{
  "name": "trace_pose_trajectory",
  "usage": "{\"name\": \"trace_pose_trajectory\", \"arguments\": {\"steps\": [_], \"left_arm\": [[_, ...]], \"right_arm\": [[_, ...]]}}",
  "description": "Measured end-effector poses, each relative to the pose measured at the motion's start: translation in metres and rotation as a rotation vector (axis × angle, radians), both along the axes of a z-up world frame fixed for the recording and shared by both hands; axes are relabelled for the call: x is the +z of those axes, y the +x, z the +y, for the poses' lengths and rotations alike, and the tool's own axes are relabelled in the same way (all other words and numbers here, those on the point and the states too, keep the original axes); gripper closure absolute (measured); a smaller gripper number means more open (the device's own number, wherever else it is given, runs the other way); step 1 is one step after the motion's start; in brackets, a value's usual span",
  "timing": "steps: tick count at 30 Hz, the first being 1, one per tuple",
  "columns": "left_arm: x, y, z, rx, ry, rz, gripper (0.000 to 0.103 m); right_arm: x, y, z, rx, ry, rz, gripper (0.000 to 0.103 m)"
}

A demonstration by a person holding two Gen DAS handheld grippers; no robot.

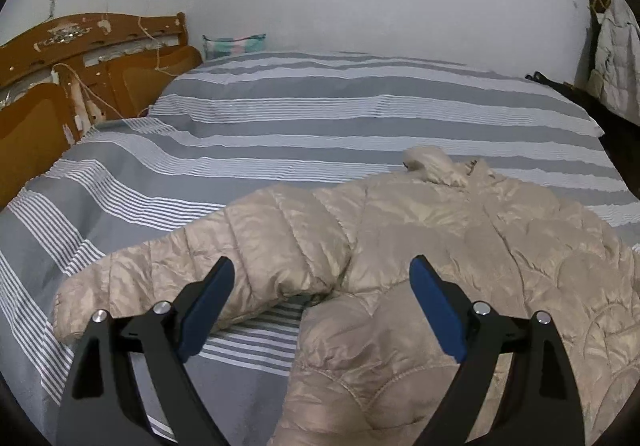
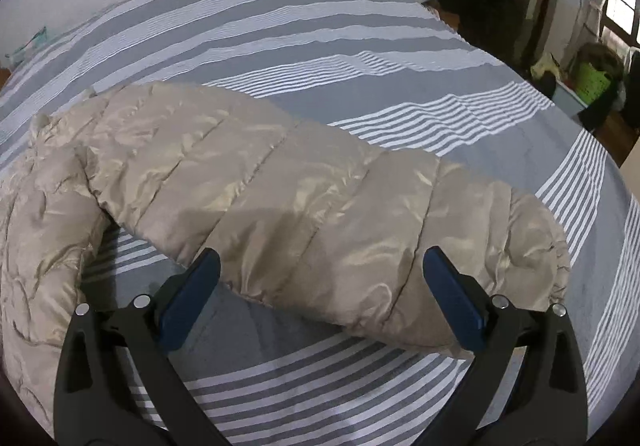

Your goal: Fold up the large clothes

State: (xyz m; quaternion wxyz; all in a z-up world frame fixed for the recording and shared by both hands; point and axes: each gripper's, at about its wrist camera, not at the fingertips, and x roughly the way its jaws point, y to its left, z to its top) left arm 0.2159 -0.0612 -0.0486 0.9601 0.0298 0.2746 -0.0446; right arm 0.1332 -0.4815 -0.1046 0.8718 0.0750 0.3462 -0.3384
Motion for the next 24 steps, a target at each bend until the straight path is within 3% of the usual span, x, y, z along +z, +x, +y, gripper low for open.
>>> {"name": "trace_pose_trajectory", "arguments": {"steps": [17,24], "left_arm": [[0.000,-0.001,-0.005,-0.004,0.019,0.001,0.014],[0.001,0.000,-0.005,-0.002,0.023,-0.003,0.014]], "right_arm": [[-0.011,0.000,-0.012,-0.044,0.014,0.039,0.003],[-0.004,-0.008,-0.019,-0.085,0.013,0.003,0.003]]}}
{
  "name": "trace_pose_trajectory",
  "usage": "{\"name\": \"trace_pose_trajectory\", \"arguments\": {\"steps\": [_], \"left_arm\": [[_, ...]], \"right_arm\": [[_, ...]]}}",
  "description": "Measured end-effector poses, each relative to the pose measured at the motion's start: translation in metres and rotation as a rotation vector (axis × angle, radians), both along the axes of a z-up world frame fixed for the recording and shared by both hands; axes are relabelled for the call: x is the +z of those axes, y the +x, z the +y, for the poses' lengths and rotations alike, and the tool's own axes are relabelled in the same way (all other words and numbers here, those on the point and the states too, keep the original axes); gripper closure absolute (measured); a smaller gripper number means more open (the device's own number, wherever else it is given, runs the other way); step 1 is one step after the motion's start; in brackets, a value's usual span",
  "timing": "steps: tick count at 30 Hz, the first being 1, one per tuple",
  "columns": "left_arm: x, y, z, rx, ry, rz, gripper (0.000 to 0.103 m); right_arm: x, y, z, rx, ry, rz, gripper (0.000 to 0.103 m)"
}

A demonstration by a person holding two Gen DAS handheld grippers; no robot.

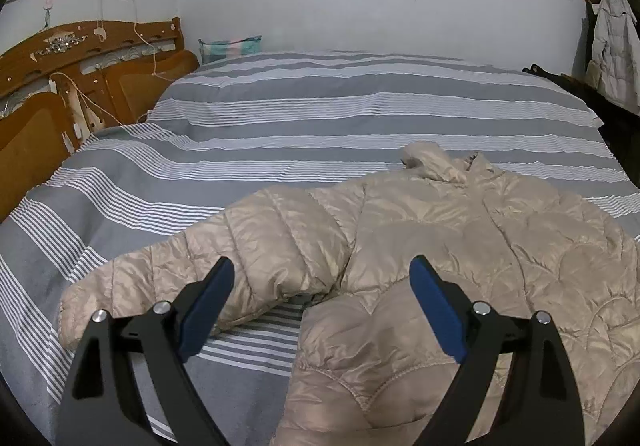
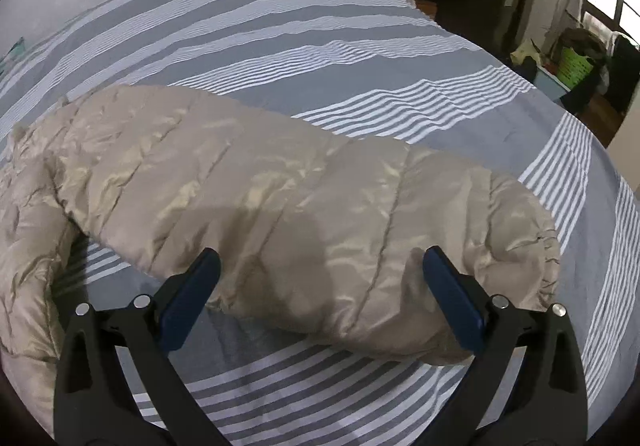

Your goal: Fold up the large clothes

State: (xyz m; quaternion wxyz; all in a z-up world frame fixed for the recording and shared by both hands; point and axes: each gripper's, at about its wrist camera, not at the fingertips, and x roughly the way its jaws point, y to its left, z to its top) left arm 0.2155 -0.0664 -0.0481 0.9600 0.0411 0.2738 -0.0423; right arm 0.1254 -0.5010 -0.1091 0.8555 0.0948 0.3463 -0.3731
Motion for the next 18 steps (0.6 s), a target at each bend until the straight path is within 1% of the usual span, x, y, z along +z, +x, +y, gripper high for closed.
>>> {"name": "trace_pose_trajectory", "arguments": {"steps": [4,7,8,9,11,13,15,17,18], "left_arm": [[-0.002,0.001,0.001,0.007,0.010,0.008,0.014],[-0.005,0.004,0.001,0.017,0.028,0.022,0.014],[-0.006,0.005,0.002,0.022,0.032,0.025,0.014],[-0.007,0.006,0.004,0.028,0.030,0.029,0.014],[-0.008,0.009,0.007,0.036,0.022,0.034,0.014],[-0.008,0.011,0.009,0.046,0.020,0.037,0.014],[-0.007,0.013,0.012,0.047,0.014,0.041,0.014],[-0.006,0.014,0.013,0.047,0.011,0.041,0.014],[-0.005,0.015,0.014,0.043,0.008,0.042,0.014]], "right_arm": [[-0.005,0.000,-0.011,-0.021,0.015,0.006,0.004],[-0.013,0.003,-0.019,-0.024,0.039,0.022,0.016],[-0.014,0.002,-0.021,-0.026,0.045,0.018,0.026],[-0.014,0.002,-0.022,-0.025,0.053,0.010,0.032],[-0.011,0.001,-0.024,-0.012,0.072,-0.013,0.064],[-0.007,-0.001,-0.026,-0.004,0.097,-0.040,0.073],[-0.006,-0.001,-0.026,-0.001,0.106,-0.053,0.078],[-0.001,-0.002,-0.025,0.004,0.114,-0.072,0.086],[0.003,-0.002,-0.024,0.011,0.109,-0.076,0.087]]}}
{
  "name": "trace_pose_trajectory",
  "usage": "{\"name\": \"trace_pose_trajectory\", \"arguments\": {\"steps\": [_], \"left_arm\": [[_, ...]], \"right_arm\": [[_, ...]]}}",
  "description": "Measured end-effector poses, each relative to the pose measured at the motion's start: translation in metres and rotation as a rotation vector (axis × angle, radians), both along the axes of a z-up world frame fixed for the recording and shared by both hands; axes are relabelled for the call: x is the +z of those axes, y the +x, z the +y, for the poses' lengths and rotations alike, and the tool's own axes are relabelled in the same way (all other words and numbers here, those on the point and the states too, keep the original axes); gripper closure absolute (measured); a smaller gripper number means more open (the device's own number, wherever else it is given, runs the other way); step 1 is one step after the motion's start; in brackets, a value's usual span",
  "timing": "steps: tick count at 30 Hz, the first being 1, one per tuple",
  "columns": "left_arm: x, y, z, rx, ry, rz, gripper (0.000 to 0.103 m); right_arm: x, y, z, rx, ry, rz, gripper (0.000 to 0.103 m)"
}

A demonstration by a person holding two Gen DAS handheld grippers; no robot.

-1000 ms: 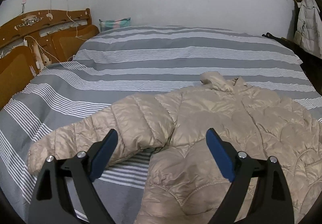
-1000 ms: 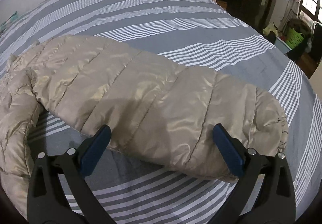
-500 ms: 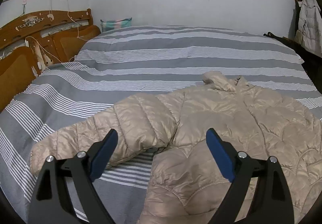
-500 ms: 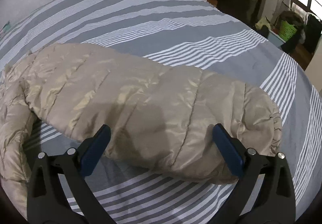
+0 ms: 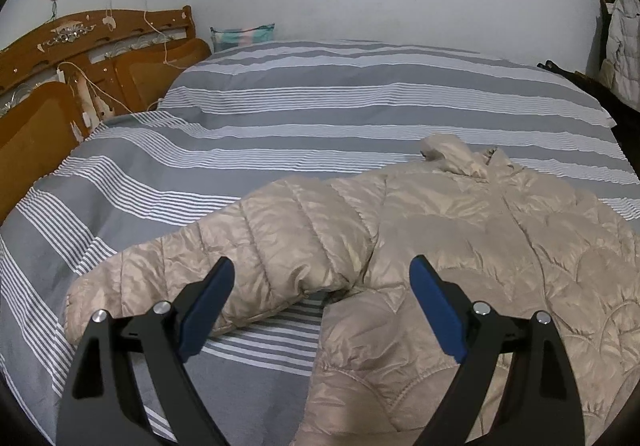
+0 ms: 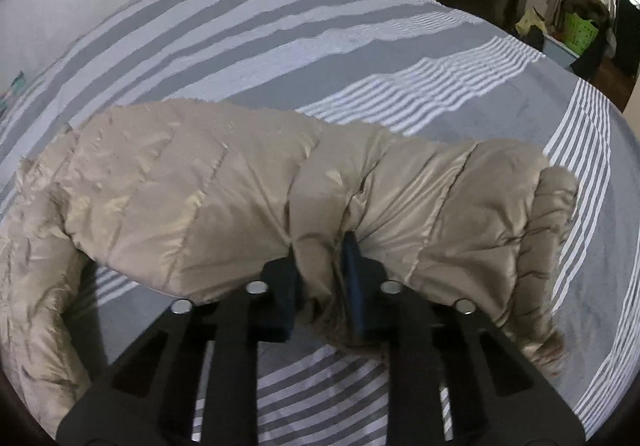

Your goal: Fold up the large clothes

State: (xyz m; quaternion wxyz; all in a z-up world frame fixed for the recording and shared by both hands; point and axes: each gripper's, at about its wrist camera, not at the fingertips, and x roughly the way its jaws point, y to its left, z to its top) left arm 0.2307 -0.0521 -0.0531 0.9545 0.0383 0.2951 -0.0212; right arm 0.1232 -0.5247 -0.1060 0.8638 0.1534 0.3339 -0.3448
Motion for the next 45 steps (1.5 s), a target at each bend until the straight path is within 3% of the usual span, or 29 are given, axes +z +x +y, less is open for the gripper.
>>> {"name": "trace_pose_trajectory", "arguments": {"steps": [16,22,26,31,36,39,41,42,43,45], "left_arm": [[0.015,0.009,0.024,0.019,-0.055,-0.008,0.014],[0.035,0.011,0.037,0.025,-0.084,-0.037,0.014],[0.057,0.012,0.046,0.005,-0.111,-0.043,0.014],[0.077,0.015,0.048,0.008,-0.084,-0.093,0.014],[0.064,0.027,0.048,0.025,-0.121,-0.045,0.014],[0.057,0.028,0.040,0.024,-0.114,-0.033,0.014],[0.052,0.031,0.033,0.013,-0.104,-0.019,0.014],[0.050,0.031,0.030,0.010,-0.096,-0.014,0.014],[0.048,0.031,0.025,0.000,-0.082,-0.009,0.014],[0.045,0.029,0.016,-0.015,-0.064,-0.005,0.014]], "right_arm": [[0.082,0.021,0.083,0.145,-0.221,-0.032,0.090],[0.124,0.065,0.134,0.311,-0.216,-0.144,0.090],[0.139,0.102,0.183,0.450,-0.219,-0.157,0.090],[0.131,0.160,0.248,0.616,-0.202,-0.109,0.090],[0.088,0.206,0.299,0.718,-0.238,0.015,0.088],[0.065,0.222,0.311,0.706,-0.240,0.056,0.079],[0.057,0.229,0.310,0.700,-0.186,0.055,0.059],[0.058,0.229,0.308,0.708,-0.147,0.026,0.055],[0.060,0.226,0.307,0.726,-0.110,0.002,0.044],[0.073,0.214,0.304,0.754,-0.043,-0.067,0.040]]}}
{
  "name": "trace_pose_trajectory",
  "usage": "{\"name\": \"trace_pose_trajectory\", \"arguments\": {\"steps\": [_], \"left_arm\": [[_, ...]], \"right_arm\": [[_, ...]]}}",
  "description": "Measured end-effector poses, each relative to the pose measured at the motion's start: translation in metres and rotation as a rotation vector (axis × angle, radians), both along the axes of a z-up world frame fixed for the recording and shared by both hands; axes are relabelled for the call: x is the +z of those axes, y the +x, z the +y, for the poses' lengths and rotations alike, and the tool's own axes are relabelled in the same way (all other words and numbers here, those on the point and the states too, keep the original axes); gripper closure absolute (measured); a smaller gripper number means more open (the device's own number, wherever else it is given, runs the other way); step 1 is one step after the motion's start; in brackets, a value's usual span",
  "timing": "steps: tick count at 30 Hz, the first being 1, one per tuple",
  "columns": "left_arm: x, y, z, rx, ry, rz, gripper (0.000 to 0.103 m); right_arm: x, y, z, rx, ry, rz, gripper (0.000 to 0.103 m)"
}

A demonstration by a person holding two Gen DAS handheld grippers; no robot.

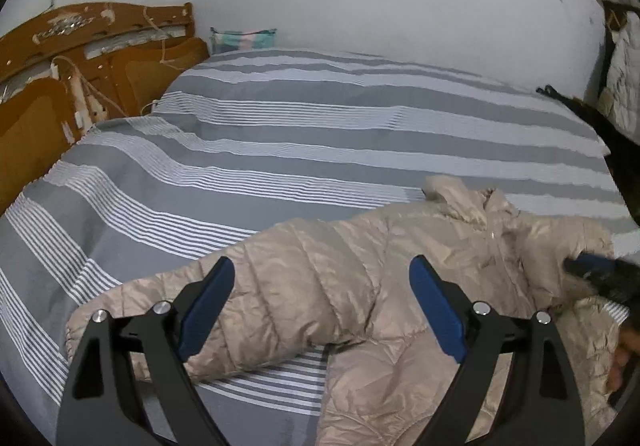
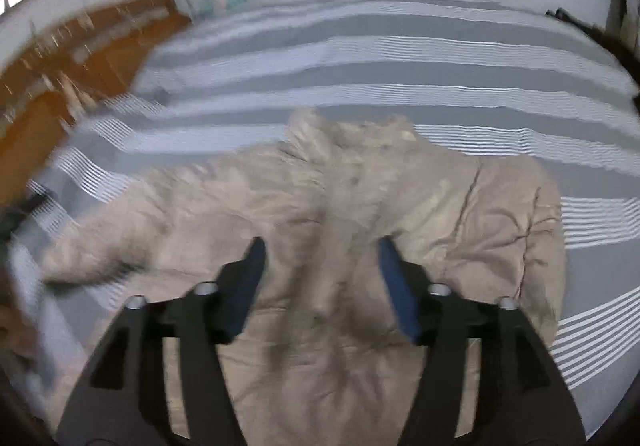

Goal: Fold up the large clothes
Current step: 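Fold the held sleeve across the jacket body with the right tool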

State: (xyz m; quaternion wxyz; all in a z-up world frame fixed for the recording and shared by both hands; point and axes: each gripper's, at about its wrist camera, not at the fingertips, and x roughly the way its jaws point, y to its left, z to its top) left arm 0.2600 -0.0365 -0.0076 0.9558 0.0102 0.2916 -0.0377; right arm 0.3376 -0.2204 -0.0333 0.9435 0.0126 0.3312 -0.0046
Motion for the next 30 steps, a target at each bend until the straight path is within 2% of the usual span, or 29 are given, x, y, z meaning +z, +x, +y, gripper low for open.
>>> {"name": "trace_pose_trajectory", "arguments": {"steps": [4,7,9,12,13,14,16,20,21,24,25,26,30], "left_arm": [[-0.001,-0.004,-0.014,-0.026,0.012,0.002,0.014],[-0.002,-0.008,-0.025,-0.043,0.011,0.004,0.014],[-0.002,-0.013,-0.035,-0.061,0.002,0.004,0.014],[-0.002,-0.023,-0.059,-0.110,-0.006,-0.002,0.014],[-0.003,-0.029,-0.068,-0.126,0.010,-0.010,0.014],[-0.005,-0.032,-0.075,-0.134,0.025,-0.015,0.014],[-0.009,-0.034,-0.085,-0.141,0.043,-0.015,0.014],[-0.012,-0.025,-0.081,-0.129,0.050,-0.001,0.014],[-0.012,-0.021,-0.075,-0.111,0.060,-0.007,0.014],[-0.010,-0.010,-0.052,-0.073,0.077,-0.027,0.014],[-0.010,-0.008,-0.046,-0.061,0.075,-0.030,0.014],[-0.008,-0.005,-0.037,-0.045,0.067,-0.031,0.014],[-0.006,0.004,-0.004,0.020,0.023,-0.029,0.014]], "right_arm": [[0.046,-0.047,-0.023,-0.023,0.039,-0.140,0.033],[0.069,-0.089,-0.057,-0.141,-0.019,-0.197,0.028],[0.068,-0.107,-0.079,-0.207,-0.037,-0.194,0.028],[0.052,-0.124,-0.104,-0.255,-0.007,-0.187,0.028],[0.042,-0.123,-0.112,-0.257,0.018,-0.176,0.031],[0.028,-0.123,-0.121,-0.256,0.067,-0.146,0.040],[0.014,-0.100,-0.136,-0.223,0.144,-0.104,0.049],[0.001,-0.079,-0.126,-0.172,0.168,-0.068,0.049],[-0.006,-0.084,-0.123,-0.160,0.165,-0.056,0.049],[-0.016,-0.055,-0.110,-0.150,0.148,-0.010,0.051],[-0.021,-0.052,-0.103,-0.147,0.150,-0.003,0.060],[-0.023,-0.044,-0.098,-0.149,0.143,0.003,0.077],[-0.015,-0.028,-0.078,-0.124,0.123,-0.025,0.086]]}}
